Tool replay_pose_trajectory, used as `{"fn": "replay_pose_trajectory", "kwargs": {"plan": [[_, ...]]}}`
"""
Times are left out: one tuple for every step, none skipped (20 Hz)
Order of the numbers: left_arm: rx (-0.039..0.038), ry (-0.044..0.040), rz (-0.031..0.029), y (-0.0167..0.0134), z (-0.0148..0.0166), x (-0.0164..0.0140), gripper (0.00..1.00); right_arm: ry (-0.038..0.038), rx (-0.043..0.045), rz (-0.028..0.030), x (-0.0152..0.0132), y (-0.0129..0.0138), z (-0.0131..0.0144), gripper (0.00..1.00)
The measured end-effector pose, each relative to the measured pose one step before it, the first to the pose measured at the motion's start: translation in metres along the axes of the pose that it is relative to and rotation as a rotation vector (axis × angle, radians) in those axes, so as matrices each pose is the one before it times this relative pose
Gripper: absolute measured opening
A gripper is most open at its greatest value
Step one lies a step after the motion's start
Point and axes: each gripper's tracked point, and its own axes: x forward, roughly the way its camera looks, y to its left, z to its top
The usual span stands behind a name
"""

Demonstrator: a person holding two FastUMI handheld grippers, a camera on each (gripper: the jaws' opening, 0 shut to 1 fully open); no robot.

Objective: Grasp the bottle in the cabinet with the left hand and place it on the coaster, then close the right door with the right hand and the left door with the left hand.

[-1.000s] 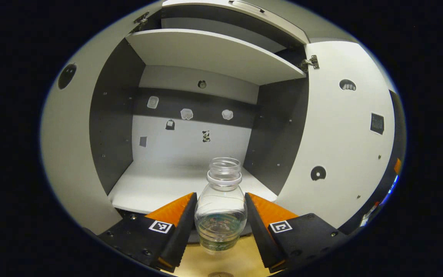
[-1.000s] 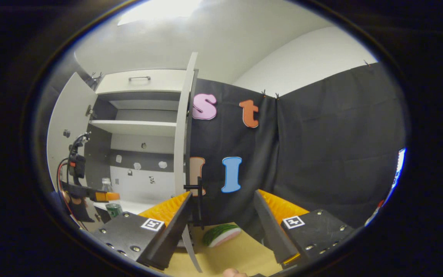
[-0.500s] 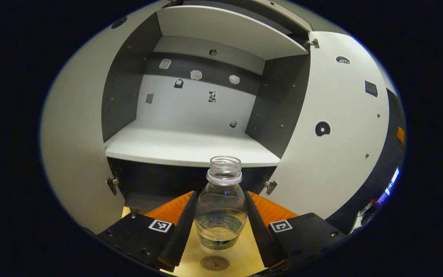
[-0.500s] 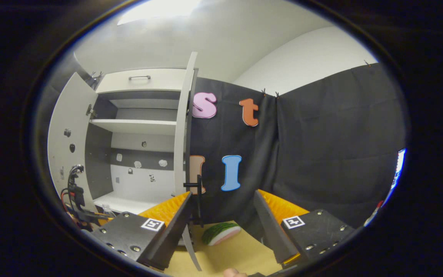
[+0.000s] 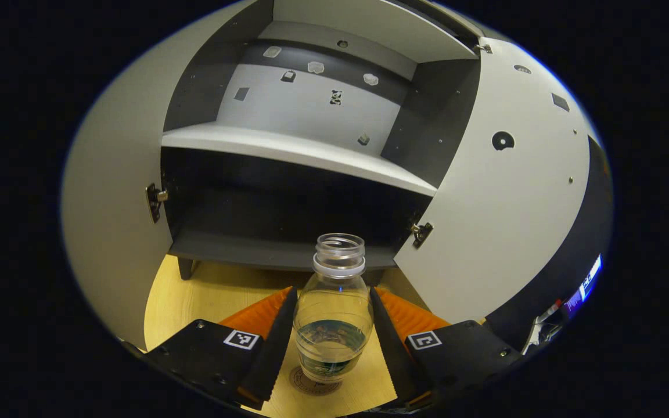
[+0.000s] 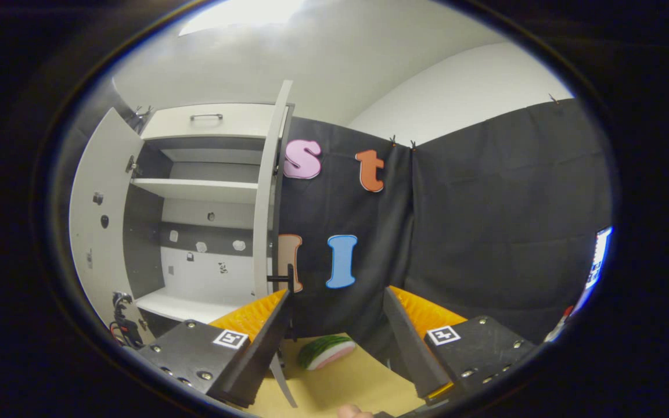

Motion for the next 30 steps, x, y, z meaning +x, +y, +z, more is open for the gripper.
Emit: {"fn": "replay_pose_trajectory", "kwargs": {"plan": [[0.00016,0.00332,-0.00059,0.00071,-0.00743,0.00270,0.78,0.00110,-0.00595,-0.00121,0.00040,-0.00023,0.00006,0.93],[0.00096,0.00257,-0.00306,0.00010,-0.00617,0.00234,0.78,-0.00016,-0.00461,-0.00120,-0.00048,-0.00086,0.00014,0.96],[0.00049,0.00406,-0.00537,-0.00047,-0.00788,0.00261,0.78,-0.00220,-0.00508,-0.00232,-0.00078,-0.00099,0.00149,0.96],[-0.00026,0.00506,-0.00376,-0.00032,-0.00640,0.00250,0.78,-0.00218,-0.00444,-0.00330,-0.00003,-0.00230,0.00026,0.96],[0.00040,0.00425,-0.00299,0.00000,-0.00640,0.00227,0.78,-0.00157,-0.00295,-0.00422,-0.00014,-0.00171,0.00068,0.96],[0.00219,0.00600,0.00233,0.00065,-0.00637,0.00264,0.78,0.00005,-0.00136,-0.00401,-0.00017,-0.00177,-0.00019,0.96],[0.00386,0.01173,0.00534,0.00122,-0.00578,0.00153,0.78,0.00088,0.00009,-0.00515,-0.00024,-0.00164,-0.00025,0.96],[0.00284,0.00972,0.00481,0.00145,-0.00635,0.00209,0.78,0.00052,0.00093,-0.00446,-0.00019,-0.00206,-0.00069,0.96],[0.00224,-0.00079,0.00306,0.00058,-0.00316,0.00241,0.78,0.00156,0.00101,-0.00431,0.00046,-0.00103,0.00053,0.96],[0.00188,-0.00145,0.00314,0.00077,-0.00254,0.00139,0.78,0.00302,-0.00018,-0.00266,-0.00024,-0.00150,-0.00199,0.93],[0.00132,-0.00200,0.00145,0.00034,-0.00315,0.00140,0.78,0.00159,-0.00077,-0.00301,0.00007,-0.00116,-0.00003,0.93],[0.00464,-0.00386,0.00325,0.00075,-0.00188,0.00107,0.78,0.00067,-0.00099,-0.00222,0.00063,-0.00081,-0.00043,0.93],[0.00845,-0.00191,0.00432,0.00100,-0.00294,0.00109,0.78,0.00121,-0.00126,-0.00003,-0.00025,-0.00004,0.00027,0.93],[0.00745,0.00578,0.00391,0.00085,-0.00442,0.00008,0.78,0.00009,-0.00184,0.00009,0.00019,-0.00059,-0.00072,0.93],[0.00907,0.00561,0.00546,0.00070,-0.00455,-0.00008,0.78,-0.00094,-0.00186,0.00050,-0.00003,0.00042,0.00000,0.96],[0.00833,0.00376,0.00394,0.00077,-0.00470,-0.00042,0.78,-0.00007,-0.00146,0.00173,0.00027,0.00049,0.00037,0.96],[0.00459,0.00263,0.00178,0.00060,-0.00469,-0.00078,0.80,0.00074,-0.00069,0.00268,0.00075,0.00114,-0.00005,0.96],[0.00128,-0.00562,0.00057,-0.00010,-0.00189,-0.00310,0.78,0.00084,-0.00018,0.00253,-0.00139,0.00055,-0.00027,0.93],[-0.00126,-0.03573,0.00004,0.00017,0.00249,-0.00026,0.79,0.00221,-0.00006,0.00195,-0.00002,0.00094,-0.00104,0.93],[-0.00565,0.00215,0.00222,0.00062,-0.00149,-0.00185,0.80,0.00233,0.00036,0.00288,-0.00033,0.00125,-0.00083,0.96],[-0.00635,-0.00534,-0.00113,0.00019,-0.00163,-0.00255,0.78,0.00210,0.00057,0.00304,0.00114,0.00120,-0.00070,0.93],[-0.00357,-0.01364,0.00125,0.00111,0.00143,-0.00152,0.79,0.00106,0.00028,0.00357,-0.00045,0.00199,-0.00082,0.96],[-0.00391,0.00457,-0.00068,-0.00032,-0.00216,-0.00266,0.78,0.00063,0.00007,0.00321,-0.00074,0.00212,-0.00001,0.96],[-0.00349,-0.00377,-0.00113,-0.00024,-0.00004,-0.00313,0.78,0.00093,0.00016,0.00416,0.00089,-0.00002,-0.00053,0.96],[-0.00095,0.00215,-0.00074,0.00006,-0.00119,-0.00245,0.79,-0.00084,0.00070,0.00466,0.00006,0.00216,0.00011,0.96],[-0.00050,0.00352,-0.00247,-0.00053,-0.00177,-0.00300,0.78,-0.00045,0.00102,0.00530,0.00031,0.00197,0.00006,0.96],[0.00062,0.00005,-0.00200,-0.00074,-0.00069,-0.00290,0.78,0.00050,0.00164,0.00615,0.00005,0.00285,0.00024,0.96],[0.00148,0.00505,-0.00142,-0.00012,-0.00158,-0.00287,0.79,0.00088,0.00171,0.00725,0.00049,0.00278,-0.00065,0.96],[0.00089,0.00231,-0.00058,-0.00090,-0.00146,-0.00251,0.79,0.00064,0.00151,0.00681,0.00100,0.00242,-0.00046,0.96],[0.00353,0.00462,0.00103,-0.00024,-0.00089,-0.00250,0.78,0.00063,0.00104,0.00758,-0.00055,0.00211,0.00005,0.96]]}}
